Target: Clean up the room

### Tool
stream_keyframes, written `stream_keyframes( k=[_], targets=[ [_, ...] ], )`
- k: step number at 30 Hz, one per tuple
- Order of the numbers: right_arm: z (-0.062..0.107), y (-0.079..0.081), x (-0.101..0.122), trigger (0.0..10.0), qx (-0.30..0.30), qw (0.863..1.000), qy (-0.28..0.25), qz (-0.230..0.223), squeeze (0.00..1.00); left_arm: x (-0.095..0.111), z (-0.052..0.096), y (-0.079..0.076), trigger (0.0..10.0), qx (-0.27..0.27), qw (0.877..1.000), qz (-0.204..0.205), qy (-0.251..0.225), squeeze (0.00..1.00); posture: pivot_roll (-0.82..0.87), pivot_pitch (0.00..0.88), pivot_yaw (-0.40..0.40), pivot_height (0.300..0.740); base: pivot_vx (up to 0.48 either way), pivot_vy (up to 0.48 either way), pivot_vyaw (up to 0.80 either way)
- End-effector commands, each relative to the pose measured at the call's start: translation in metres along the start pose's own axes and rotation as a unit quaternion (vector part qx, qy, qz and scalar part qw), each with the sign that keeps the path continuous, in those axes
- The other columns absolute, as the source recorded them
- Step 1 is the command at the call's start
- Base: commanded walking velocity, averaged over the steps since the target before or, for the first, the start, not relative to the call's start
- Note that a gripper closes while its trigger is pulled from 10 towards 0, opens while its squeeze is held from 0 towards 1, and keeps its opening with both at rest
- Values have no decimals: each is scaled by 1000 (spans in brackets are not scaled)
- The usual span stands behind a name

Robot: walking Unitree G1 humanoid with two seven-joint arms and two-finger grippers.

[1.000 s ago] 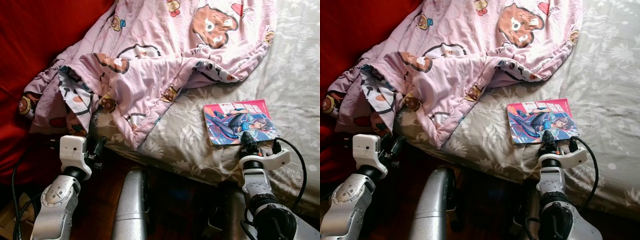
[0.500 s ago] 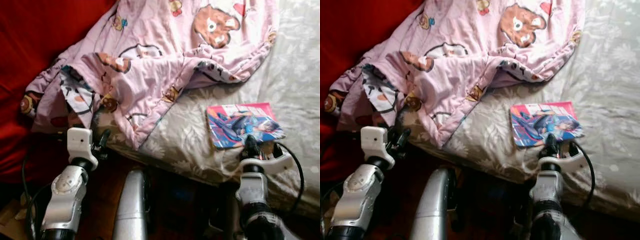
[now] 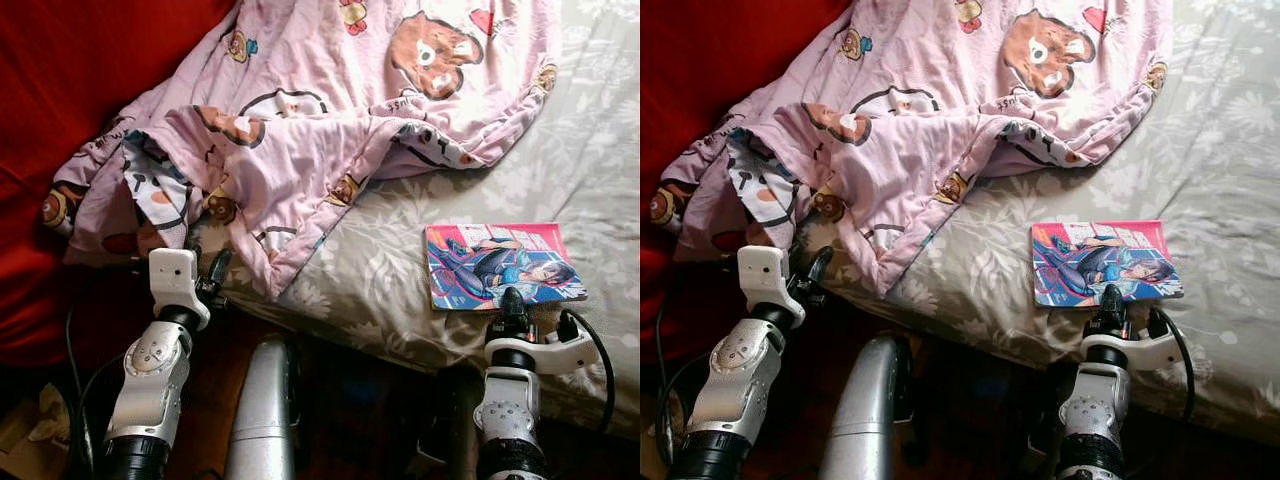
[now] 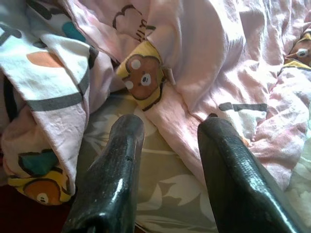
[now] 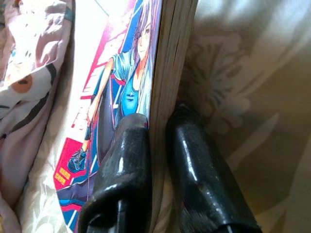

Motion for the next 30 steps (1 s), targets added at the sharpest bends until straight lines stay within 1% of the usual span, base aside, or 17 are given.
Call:
stream_keyframes(
  k=[1,4,5,9,13,14,15,16,17,19,22,24,25,27,28,29,30],
  targets=[
    [23,-34,7,0,-65,998,-15,10,0,-15,7,3,10000,8,1000,-6,23,0,107,349,84,580,0,0,0],
    [17,-9,15,0,-28,998,-22,46,0,-16,6,3,10000,16,1000,0,22,0,90,331,79,580,0,0,0],
    [18,6,18,0,-2,998,-23,64,0,-16,6,1,10000,14,1000,1,19,0,92,335,77,580,0,0,0],
    [26,26,32,0,20,995,-39,85,0,-15,3,-4,10000,13,1000,8,16,0,76,335,72,580,0,0,0],
    [33,31,38,0,16,996,-46,78,0,-15,1,-4,10000,15,1000,10,16,0,63,340,69,580,0,0,0],
    [36,29,39,0,7,997,-48,63,0,-15,1,-5,10000,14,1000,9,14,0,64,339,70,580,0,0,0],
    [42,16,42,0,-24,998,-56,35,0,-17,2,-4,10000,15,1000,9,16,0,64,330,70,580,0,0,0],
    [42,16,42,0,-24,998,-56,35,0,-17,2,-4,10000,15,1000,9,16,0,64,330,70,580,0,0,0],
    [47,1,44,0,-60,996,-63,5,0,-16,2,-4,10000,16,1000,9,16,0,68,327,67,580,0,0,0],
    [49,-15,42,0,-92,993,-62,-27,0,-15,1,-4,10000,14,1000,7,13,0,72,335,71,580,0,0,0],
    [57,-58,27,0,-168,985,-23,-28,0,-19,4,2,10000,20,1000,4,18,0,66,332,68,580,0,0,0],
    [57,-70,24,0,-186,982,-14,-30,0,-20,4,2,10000,20,1000,3,18,0,71,342,71,580,0,0,0],
    [55,-78,17,3922,-198,980,2,-21,0,-21,3,2,10000,19,1000,1,21,0,68,338,70,580,0,0,0],
    [54,-84,15,3804,-211,977,10,-18,0,-19,1,1,10000,17,1000,0,18,0,73,358,73,580,0,0,0],
    [52,-86,12,4902,-211,977,17,-15,0,-18,1,1,10000,17,1000,1,17,0,73,358,73,580,0,0,0],
    [50,-86,10,4902,-211,977,23,-13,0,-18,0,1,10000,17,1000,1,16,0,78,357,78,580,0,0,0],
    [48,-88,8,10000,-218,976,26,-14,0,-17,-1,0,10000,16,1000,1,15,0,79,371,81,580,0,0,0]
  ],
)
Point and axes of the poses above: a point about 5 cm out from each wrist's last joint towards the gripper, its own z axis pointing back from the gripper into the wrist, its own x axis along the axis of the wrist's last joint, y = z × x, the point moved 6 cm from there along -z, pointing out of the wrist towards the gripper, and after that the axes turned 15 degrees about -z, right-handed, at the moved point
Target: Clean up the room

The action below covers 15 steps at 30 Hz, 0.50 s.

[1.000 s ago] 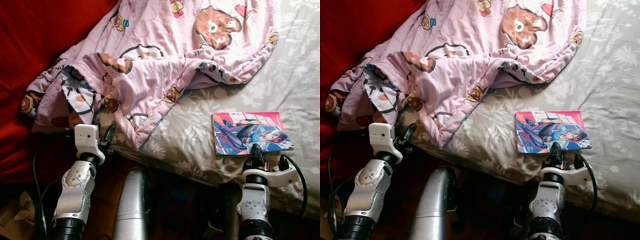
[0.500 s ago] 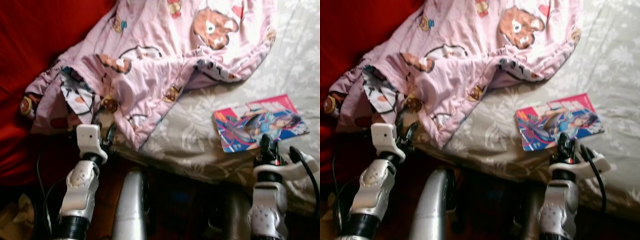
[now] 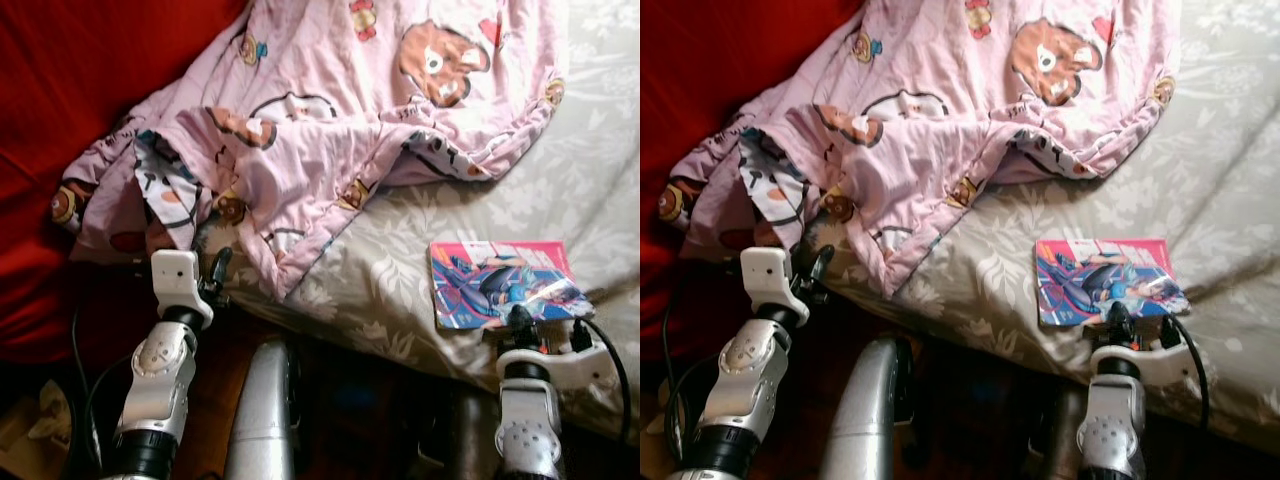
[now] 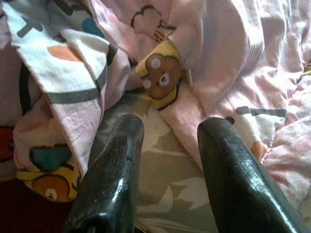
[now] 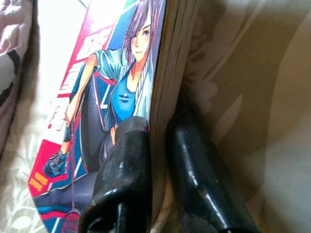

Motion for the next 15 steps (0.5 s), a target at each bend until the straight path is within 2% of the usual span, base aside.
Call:
stream_keyframes(
  k=[1,5,9,11,12,13,15],
  targets=[
    [22,-73,-3,10000,-127,992,2,-13,0,-14,6,2,10000,1,1000,-9,23,0,81,366,78,580,0,0,0],
    [16,-70,-9,10000,-124,992,7,-8,0,-16,6,2,10000,4,1000,-10,27,0,94,372,80,580,0,0,0],
    [13,-63,-13,10000,-110,994,13,-9,0,-8,3,2,10000,0,1000,-8,16,0,96,388,86,580,0,0,0],
    [12,-64,-13,10000,-113,994,11,-4,0,-17,5,0,10000,2,999,-13,31,0,92,388,86,580,0,0,0],
    [11,-63,-12,10000,-110,994,8,-9,408,-18,6,-1,10000,2,999,-9,32,0,91,390,85,580,0,0,0],
    [11,-63,-12,10000,-108,994,6,-14,596,-18,7,-1,10000,2,999,-5,31,0,90,386,86,580,0,0,0],
    [9,-60,-13,10000,-101,995,6,-10,573,-16,7,-4,10000,-2,1000,-6,28,0,92,391,87,580,0,0,0]
  ],
)
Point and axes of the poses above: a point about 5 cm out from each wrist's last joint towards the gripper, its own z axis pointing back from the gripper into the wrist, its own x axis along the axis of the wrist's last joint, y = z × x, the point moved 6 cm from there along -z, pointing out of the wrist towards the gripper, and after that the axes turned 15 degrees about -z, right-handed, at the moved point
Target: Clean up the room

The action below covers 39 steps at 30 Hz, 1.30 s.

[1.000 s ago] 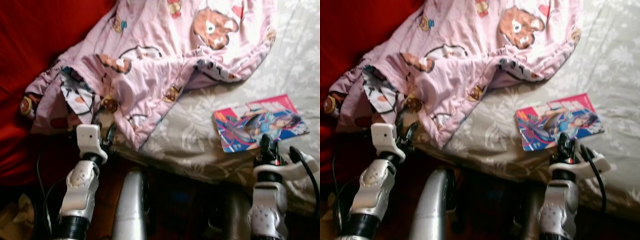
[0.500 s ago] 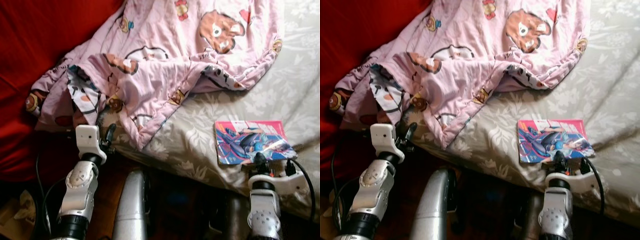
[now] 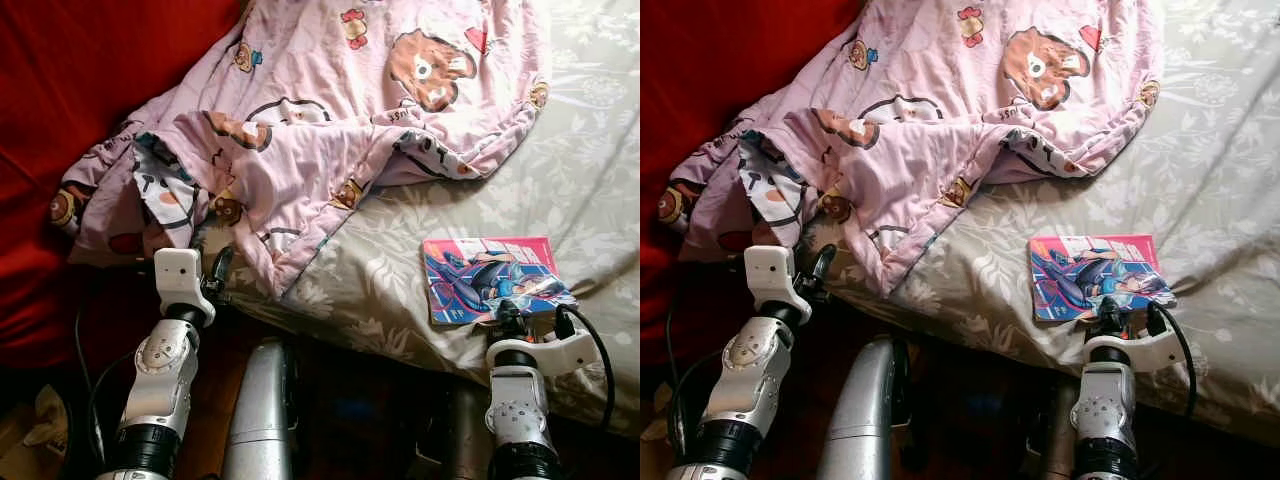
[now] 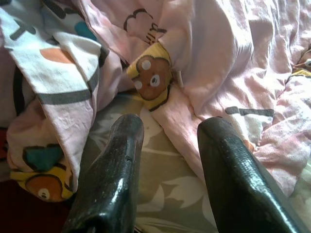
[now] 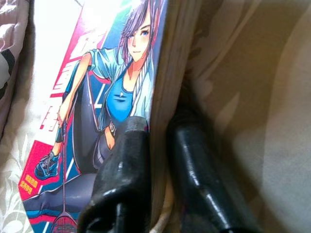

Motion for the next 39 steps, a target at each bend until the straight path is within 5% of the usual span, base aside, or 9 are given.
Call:
stream_keyframes(
  k=[1,6,7,8,9,14,17,19,39],
  targets=[
    [21,-58,-4,10000,-96,995,4,-10,573,-9,7,-3,10000,-9,1000,-10,13,0,92,391,86,580,0,0,0],
    [20,-54,-6,9020,-85,996,9,-5,439,-9,8,-2,10000,-8,1000,-17,15,0,103,388,91,580,0,0,0],
    [20,-51,-8,1529,-71,997,13,-6,443,-9,10,-3,10000,-15,1000,-24,11,0,100,364,94,580,0,0,0],
    [19,-50,-9,1529,-67,998,14,-7,443,-10,11,-3,10000,-16,999,-25,12,0,97,369,94,580,0,0,0],
    [19,-52,-8,10000,-74,997,10,-7,702,-15,12,-1,10000,-13,999,-27,23,0,95,382,91,580,0,0,0],
    [16,-45,-5,10000,-59,998,4,-5,988,-14,13,0,10000,-9,999,-27,20,0,95,374,91,580,0,0,0],
    [13,-43,-3,0,-55,998,2,-7,835,-13,11,-1,10000,-10,999,-25,19,0,93,375,93,580,0,0,0],
    [13,-41,-1,0,-50,999,-2,-3,0,-15,12,-2,10000,-10,999,-26,22,0,91,369,94,580,0,0,0],
    [11,23,27,0,60,990,-73,103,0,-16,13,-1,10000,-7,999,-34,23,0,76,352,83,580,0,0,0]
  ],
)
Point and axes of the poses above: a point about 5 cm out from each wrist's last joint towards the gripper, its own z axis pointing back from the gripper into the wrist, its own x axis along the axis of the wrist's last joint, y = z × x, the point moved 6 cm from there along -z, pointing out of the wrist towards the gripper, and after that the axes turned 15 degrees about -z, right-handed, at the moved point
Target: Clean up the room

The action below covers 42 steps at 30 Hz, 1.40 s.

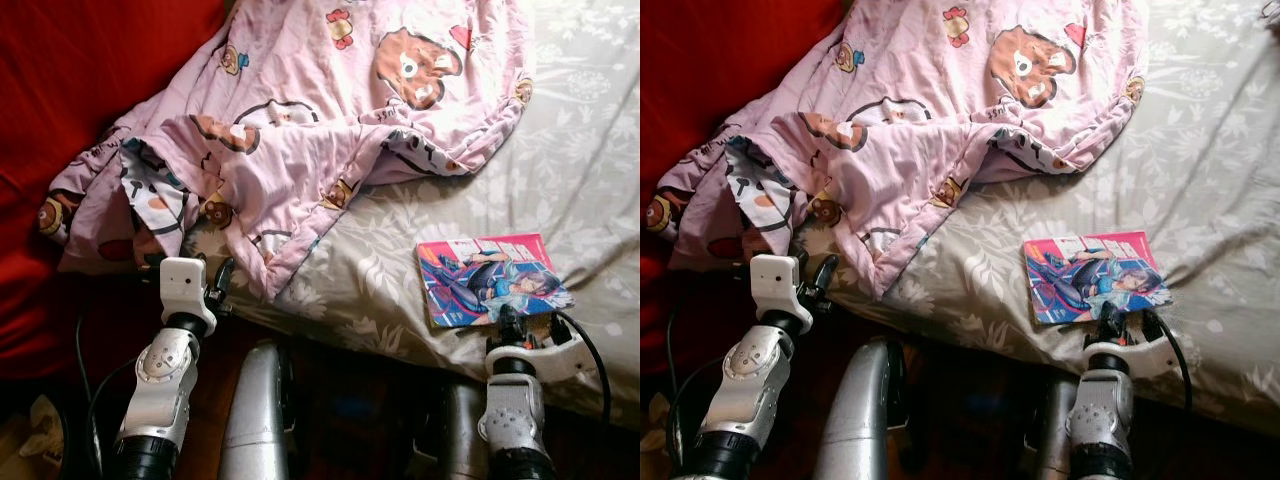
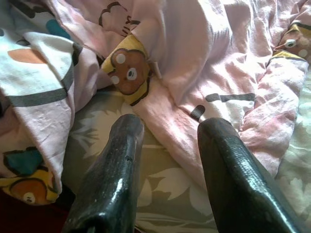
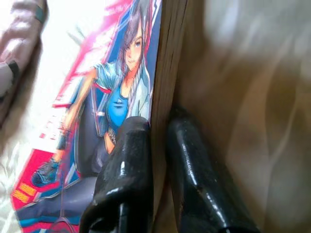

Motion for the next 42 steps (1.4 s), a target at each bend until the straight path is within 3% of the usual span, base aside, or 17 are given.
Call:
stream_keyframes(
  k=[1,7,9,11,13,19,23,24,25,28,32,42],
  targets=[
    [6,3,15,0,2,999,-34,22,0,-10,5,2,10000,3,1000,-7,16,0,76,352,83,580,0,0,0],
    [19,24,29,0,39,994,-57,82,0,-11,5,1,10000,5,1000,-5,16,0,64,346,74,580,0,0,0],
    [28,41,29,0,74,984,-49,153,0,-13,4,1,10000,9,1000,-1,19,0,58,331,66,580,0,0,0],
    [29,46,27,0,84,981,-44,167,0,-12,3,1,10000,10,1000,-1,18,0,58,331,66,580,0,0,0],
    [32,59,17,0,118,970,-18,210,0,-14,3,0,10000,14,1000,5,20,0,43,307,58,580,0,0,0],
    [31,74,2,0,157,951,19,265,0,-12,0,-4,10000,15,1000,13,16,0,35,262,31,580,0,0,0],
    [28,101,-7,0,202,936,35,285,0,-15,-2,-2,10000,30,999,32,18,0,20,227,15,580,0,0,0],
    [27,107,-8,4392,211,933,38,288,0,-15,-3,-1,10000,35,999,35,19,0,17,222,12,580,0,0,0],
    [26,112,-10,10000,219,930,43,291,0,-16,-4,0,10000,38,998,38,20,0,15,216,6,580,0,0,0],
    [25,120,-12,10000,231,922,44,307,0,-16,-6,3,10000,44,998,42,19,0,11,204,2,580,0,0,0],
    [21,126,-7,10000,232,926,28,296,0,-16,-8,7,10000,52,997,47,18,0,9,193,1,590,0,0,0],
    [14,121,-20,10000,227,922,48,308,0,-33,-6,18,10000,74,994,65,43,0,20,111,-9,650,0,0,0]
  ],
)
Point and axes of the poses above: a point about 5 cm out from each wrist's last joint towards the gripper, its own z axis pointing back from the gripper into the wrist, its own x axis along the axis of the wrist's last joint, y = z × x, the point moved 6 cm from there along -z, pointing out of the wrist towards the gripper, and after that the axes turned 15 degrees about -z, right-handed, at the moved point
